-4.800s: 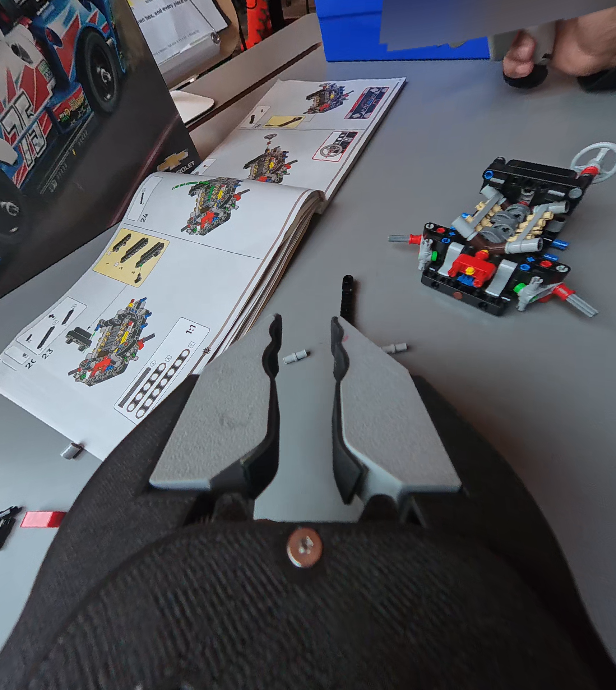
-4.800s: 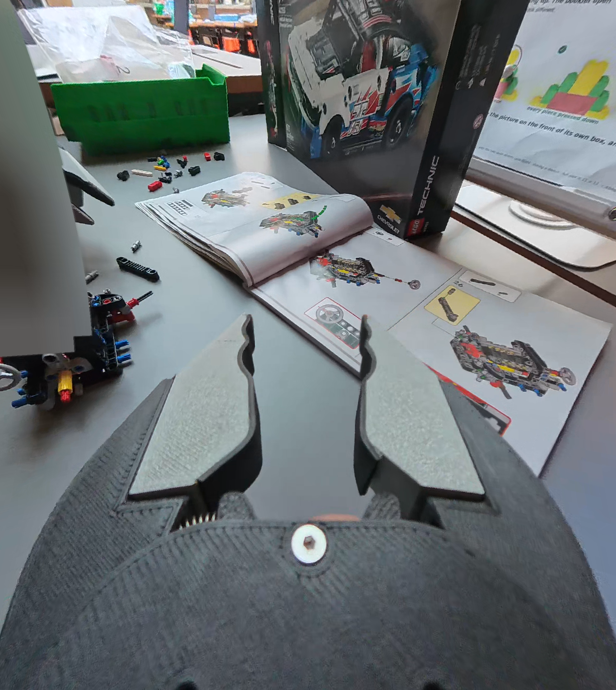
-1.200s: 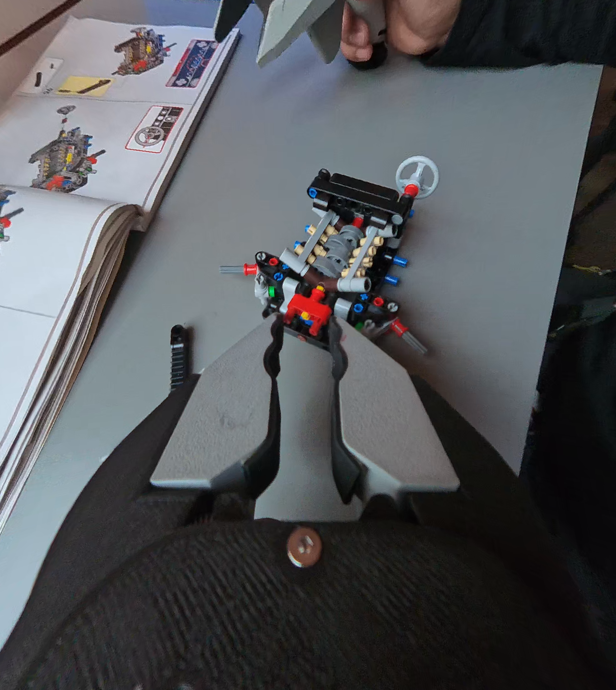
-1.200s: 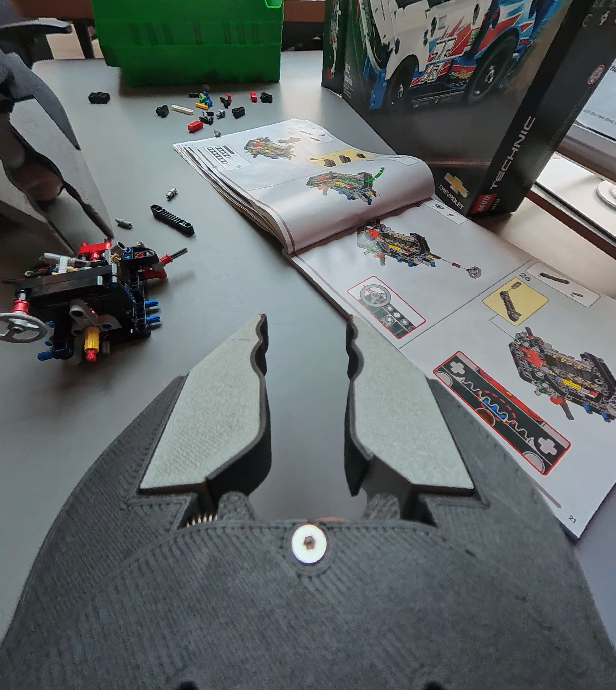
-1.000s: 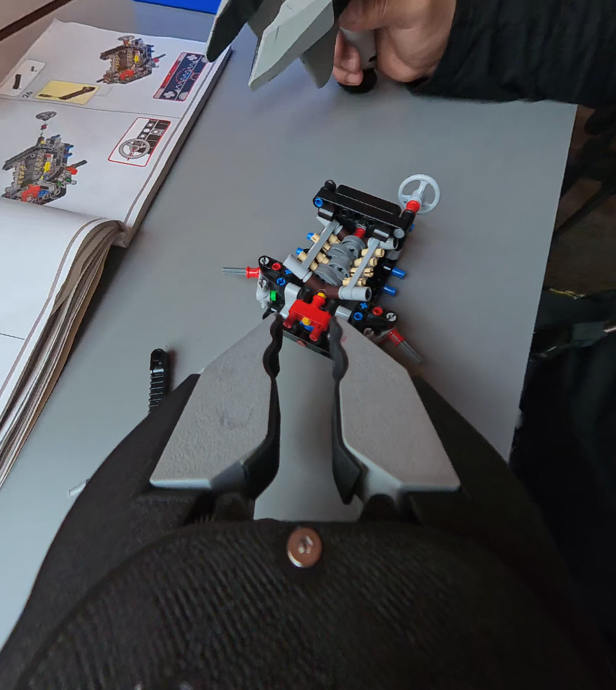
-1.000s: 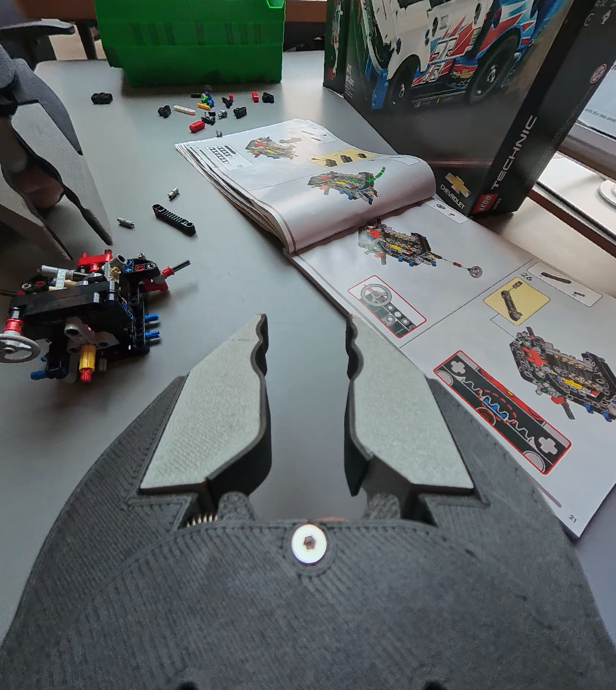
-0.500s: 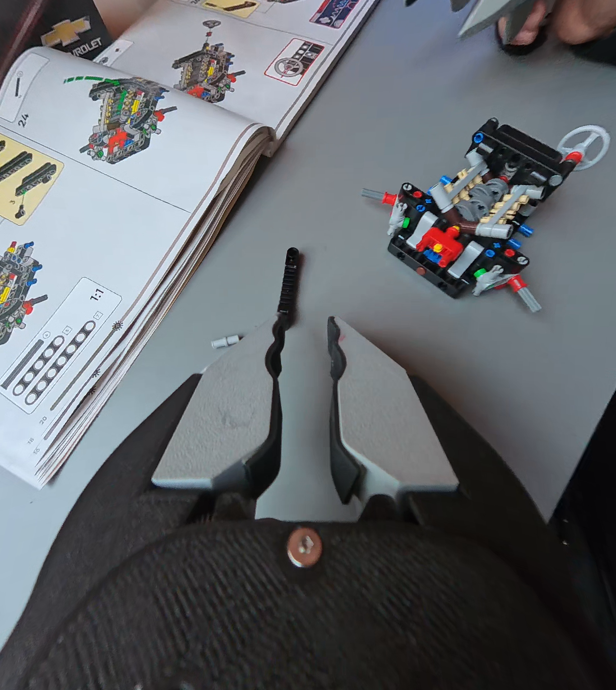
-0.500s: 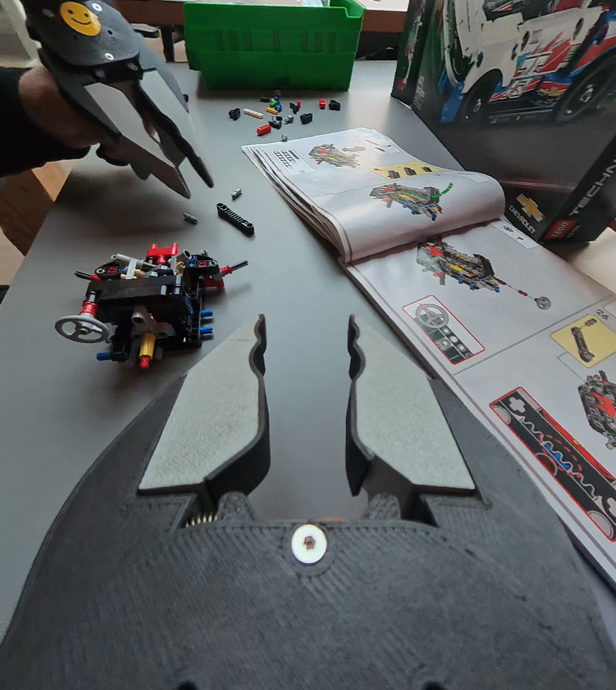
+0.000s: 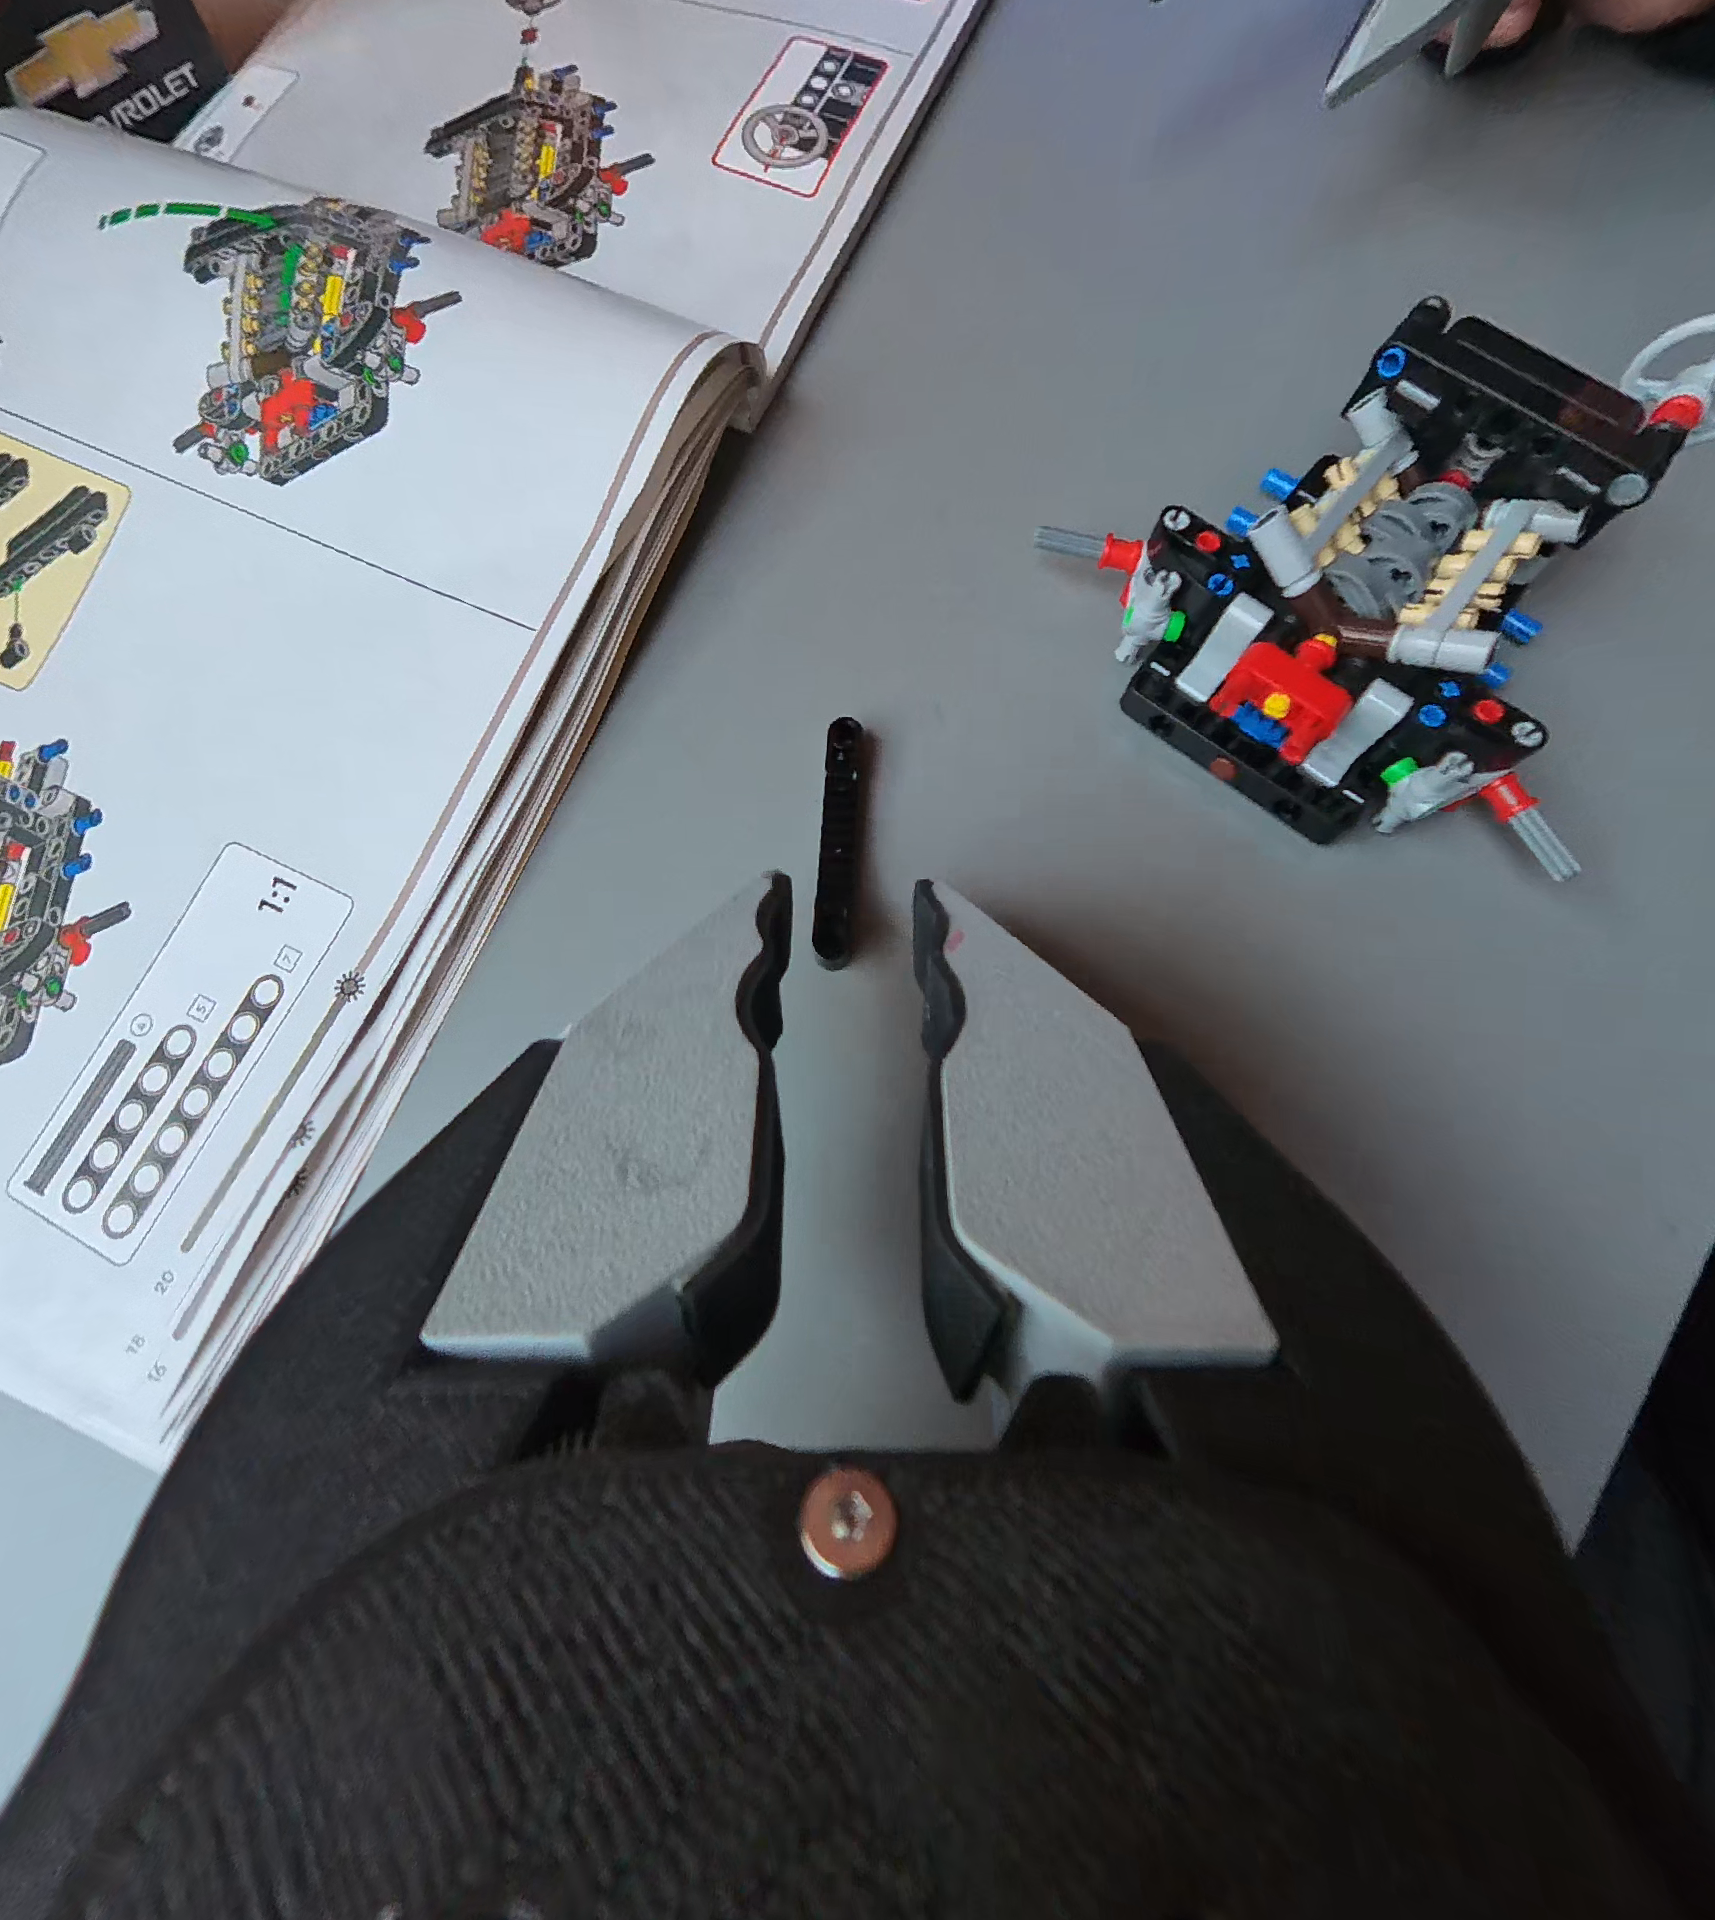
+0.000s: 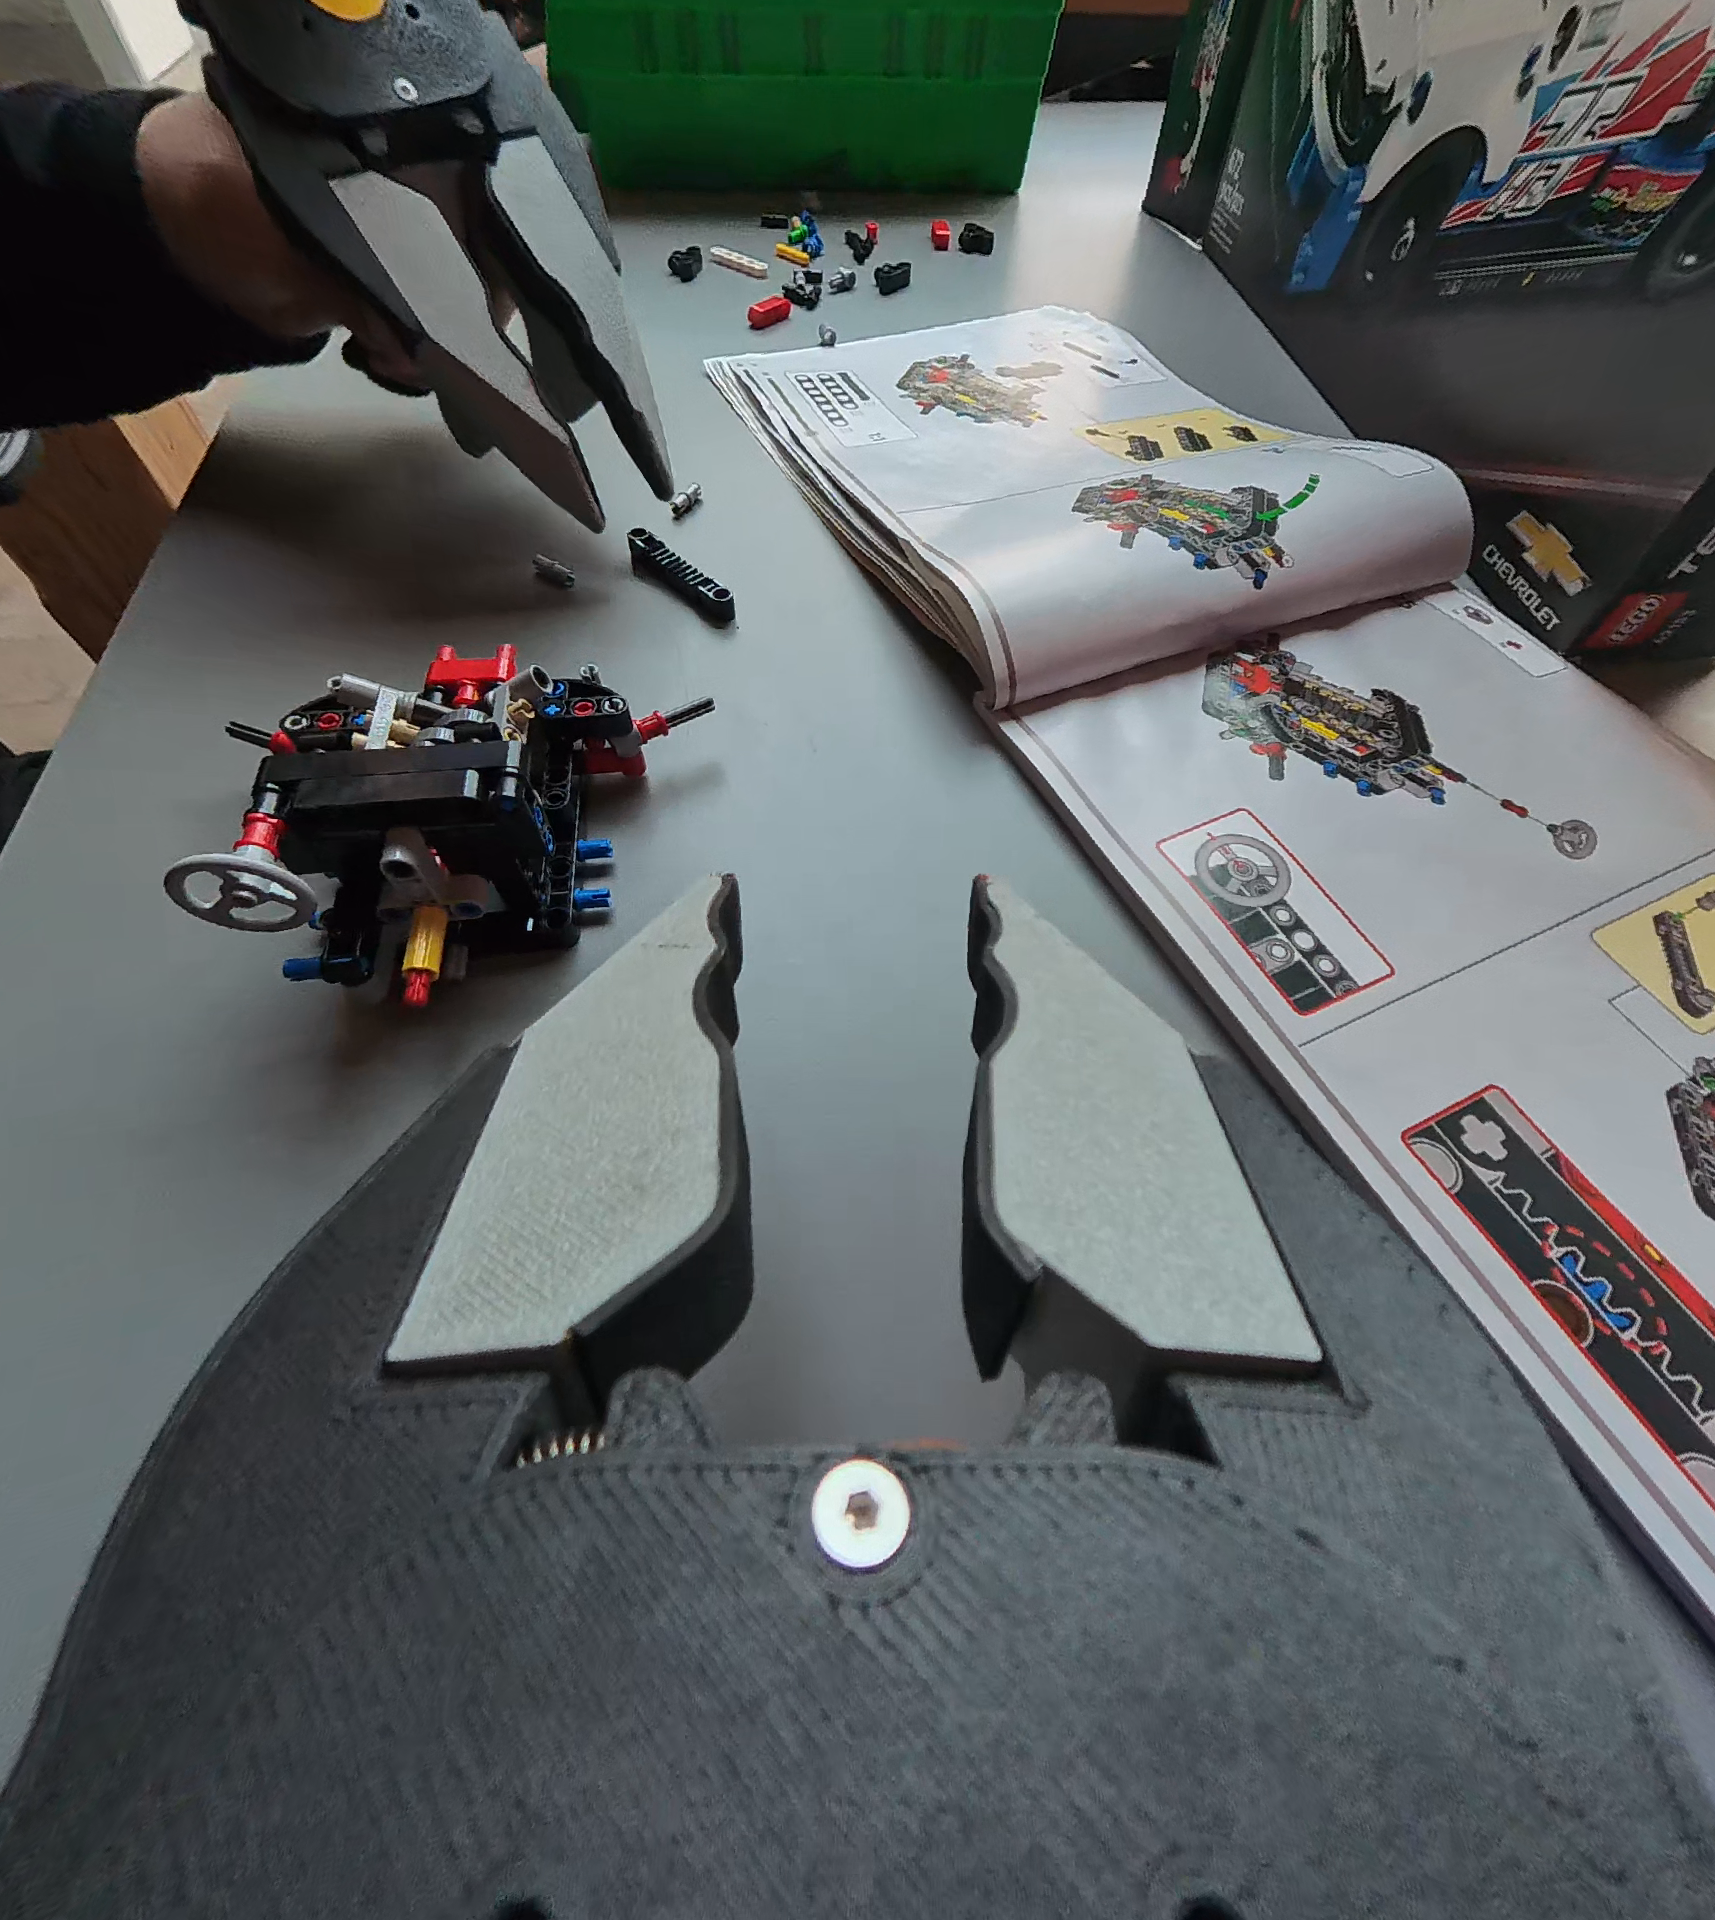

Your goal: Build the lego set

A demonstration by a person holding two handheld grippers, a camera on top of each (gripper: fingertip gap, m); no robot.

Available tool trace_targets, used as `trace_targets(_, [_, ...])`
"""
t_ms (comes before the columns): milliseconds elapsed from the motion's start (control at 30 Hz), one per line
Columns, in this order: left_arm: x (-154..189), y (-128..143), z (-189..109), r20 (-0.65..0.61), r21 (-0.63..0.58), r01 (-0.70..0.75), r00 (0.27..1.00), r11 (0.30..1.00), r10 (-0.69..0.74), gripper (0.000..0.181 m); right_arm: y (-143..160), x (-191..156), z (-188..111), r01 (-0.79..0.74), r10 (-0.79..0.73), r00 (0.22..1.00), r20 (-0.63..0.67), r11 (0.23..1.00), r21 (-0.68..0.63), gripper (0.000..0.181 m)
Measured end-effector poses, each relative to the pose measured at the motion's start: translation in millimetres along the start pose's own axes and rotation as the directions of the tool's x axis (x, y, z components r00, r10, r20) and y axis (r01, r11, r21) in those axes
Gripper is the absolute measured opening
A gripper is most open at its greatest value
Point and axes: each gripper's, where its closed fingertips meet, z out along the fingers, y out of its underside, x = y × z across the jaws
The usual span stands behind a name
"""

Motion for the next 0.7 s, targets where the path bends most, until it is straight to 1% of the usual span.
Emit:
trace_targets(133, [-5,18,10,-0.026,-0.120,-0.004,1.000,0.993,0.001,0.020,0,0,0,-0.001,0.001,1.000,-0.001,1.000,0.000,0.041])
trace_targets(200, [-5,17,11,-0.053,-0.120,-0.034,0.998,0.992,0.028,0.006,-1,1,1,0.001,-0.001,1.000,0.000,1.000,0.003,0.041])
trace_targets(233, [-7,16,12,-0.051,-0.119,-0.055,0.998,0.991,0.049,0.006,-2,1,1,0.002,-0.002,1.000,-0.001,1.000,0.010,0.040])
trace_targets(333, [-16,10,18,-0.021,-0.127,-0.153,0.988,0.980,0.151,0.006,-7,4,5,-0.012,0.011,1.000,0.009,1.000,0.027,0.041])
trace_targets(400, [-23,-3,23,0.034,-0.097,-0.270,0.961,0.958,0.275,0.006,-8,4,8,-0.020,0.019,0.999,0.031,1.000,0.024,0.039])
trace_targets(433, [-26,-13,25,0.073,-0.067,-0.341,0.935,0.937,0.346,0.006,-8,2,10,-0.013,0.012,0.999,0.050,1.000,0.026,0.035])
trace_targets(467, [-28,-24,27,0.111,-0.038,-0.418,0.901,0.908,0.419,0.006,-9,2,11,-0.010,0.009,0.998,0.063,1.000,0.024,0.038])
trace_targets(500, [-29,-34,29,0.147,-0.011,-0.493,0.860,0.870,0.489,0.006,-10,4,13,-0.018,0.017,0.998,0.060,1.000,0.024,0.047])
trace_targets(533, [-30,-42,31,0.184,0.003,-0.561,0.814,0.828,0.551,0.005,-11,8,16,-0.034,0.033,0.999,0.043,0.999,0.024,0.051])
trace_targets(600, [-30,-56,34,0.248,0.010,-0.679,0.713,0.734,0.656,0.005,-15,12,19,-0.064,0.062,0.997,0.044,0.997,0.037,0.050])
trace_targets(667, [-27,-70,35,0.329,0.009,-0.786,0.586,0.618,0.741,0.006,-21,13,23,-0.100,0.095,0.992,0.080,0.993,0.065,0.043])
trace_targets(700, [-25,-75,37,0.358,0.006,-0.825,0.530,0.566,0.769,0.005,-24,14,24,-0.124,0.116,0.988,0.098,0.989,0.076,0.043])
